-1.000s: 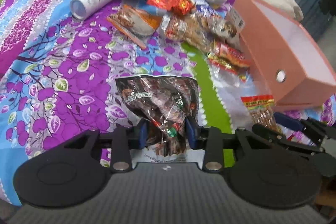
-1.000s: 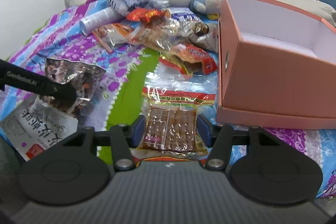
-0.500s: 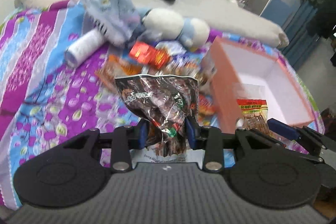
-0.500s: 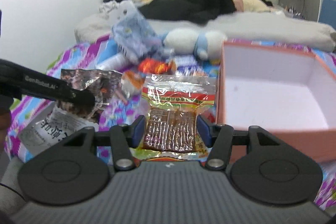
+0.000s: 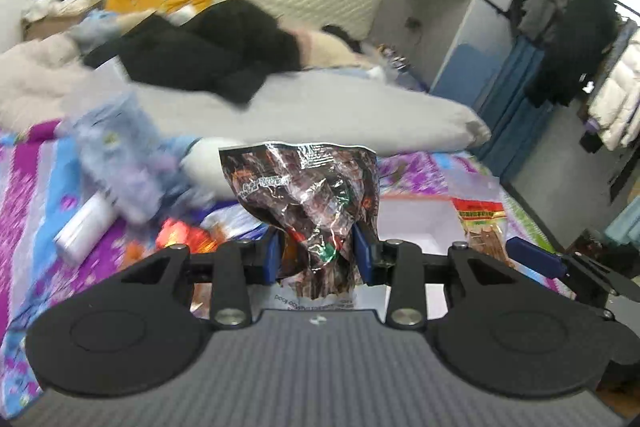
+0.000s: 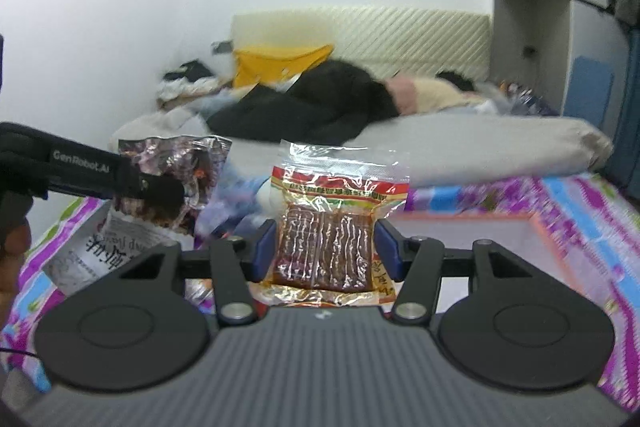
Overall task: Organize snacks
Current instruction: 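Carry both packets into the pink box and open both tools, then lift both open tools out of the pink box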
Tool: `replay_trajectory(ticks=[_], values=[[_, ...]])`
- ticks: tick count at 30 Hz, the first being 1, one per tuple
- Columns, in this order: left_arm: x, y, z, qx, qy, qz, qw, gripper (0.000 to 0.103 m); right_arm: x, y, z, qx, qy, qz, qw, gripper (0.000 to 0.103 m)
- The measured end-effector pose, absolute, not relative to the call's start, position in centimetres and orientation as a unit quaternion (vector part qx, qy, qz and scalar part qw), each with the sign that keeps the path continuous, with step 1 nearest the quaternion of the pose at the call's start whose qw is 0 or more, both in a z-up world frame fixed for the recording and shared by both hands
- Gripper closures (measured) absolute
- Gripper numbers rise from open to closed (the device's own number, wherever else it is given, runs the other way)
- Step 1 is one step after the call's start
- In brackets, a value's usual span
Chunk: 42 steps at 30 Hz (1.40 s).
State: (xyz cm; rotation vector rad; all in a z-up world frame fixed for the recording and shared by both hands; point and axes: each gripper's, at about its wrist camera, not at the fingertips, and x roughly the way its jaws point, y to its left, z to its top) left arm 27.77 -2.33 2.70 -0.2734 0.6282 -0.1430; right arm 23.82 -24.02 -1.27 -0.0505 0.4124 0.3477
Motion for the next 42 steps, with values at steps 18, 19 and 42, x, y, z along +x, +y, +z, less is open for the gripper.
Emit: replay_trajectory(ticks=[18, 19, 42], values=[[41.5, -15.6, -6.1, -0.082, 0.410, -0.146, 0.896, 0.060, 32.2, -32.9, -9.5, 0.020, 0.298, 0.080, 0.951, 0.075], [41.9, -16.0, -6.9, -0.079, 0.416, -0.147, 0.894, 0.060, 32.5, -33.1, -10.4, 0.023, 0.307, 0.079, 0.948, 0.075], [43.4, -17.7, -10.5, -0.031, 0.427, -0.134, 0.894, 0.023, 33.9, -34.2, -16.3, 0.056, 0.359, 0.066, 0.929, 0.073]])
